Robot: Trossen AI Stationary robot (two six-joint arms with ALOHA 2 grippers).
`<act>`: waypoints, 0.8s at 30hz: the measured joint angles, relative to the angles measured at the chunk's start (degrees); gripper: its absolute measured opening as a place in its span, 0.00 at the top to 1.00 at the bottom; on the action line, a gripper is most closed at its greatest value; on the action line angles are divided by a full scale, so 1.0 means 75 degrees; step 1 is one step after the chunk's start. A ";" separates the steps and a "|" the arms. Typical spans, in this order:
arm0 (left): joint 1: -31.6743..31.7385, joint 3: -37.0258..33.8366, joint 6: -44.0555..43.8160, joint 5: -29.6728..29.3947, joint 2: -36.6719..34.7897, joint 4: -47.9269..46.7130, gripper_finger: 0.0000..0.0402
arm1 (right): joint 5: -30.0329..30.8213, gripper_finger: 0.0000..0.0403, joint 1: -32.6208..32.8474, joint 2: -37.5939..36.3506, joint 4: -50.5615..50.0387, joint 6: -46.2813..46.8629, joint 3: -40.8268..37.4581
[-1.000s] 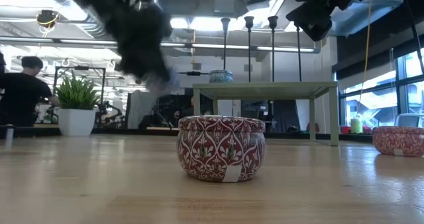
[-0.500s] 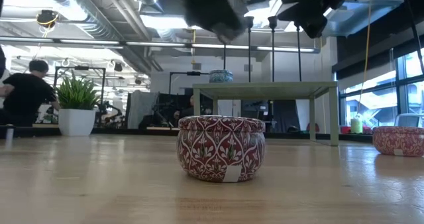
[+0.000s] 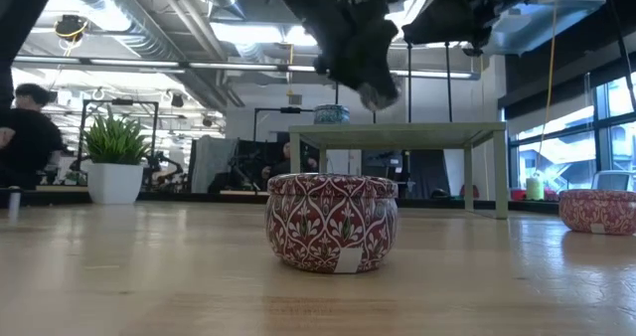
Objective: Pick & Place candle stick holders
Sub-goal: Put the patterned dark blue scented candle on the shelf aligned with the black candle holder
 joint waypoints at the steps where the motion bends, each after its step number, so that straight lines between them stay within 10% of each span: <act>1: 0.0073 0.0000 -0.0065 0.0012 0.0053 0.0082 0.25 | 0.0094 0.62 -0.0053 0.0000 0.0045 0.0001 0.0000; 11: 0.0576 0.0003 -0.0137 0.0313 0.0146 0.0396 0.25 | 0.0199 0.90 -0.0636 0.0109 0.0161 0.0371 0.0000; 24: 0.0786 0.0004 0.0069 0.0432 0.0143 0.0454 0.23 | 0.0120 0.93 -0.1516 0.1554 0.1590 -0.0038 -0.0003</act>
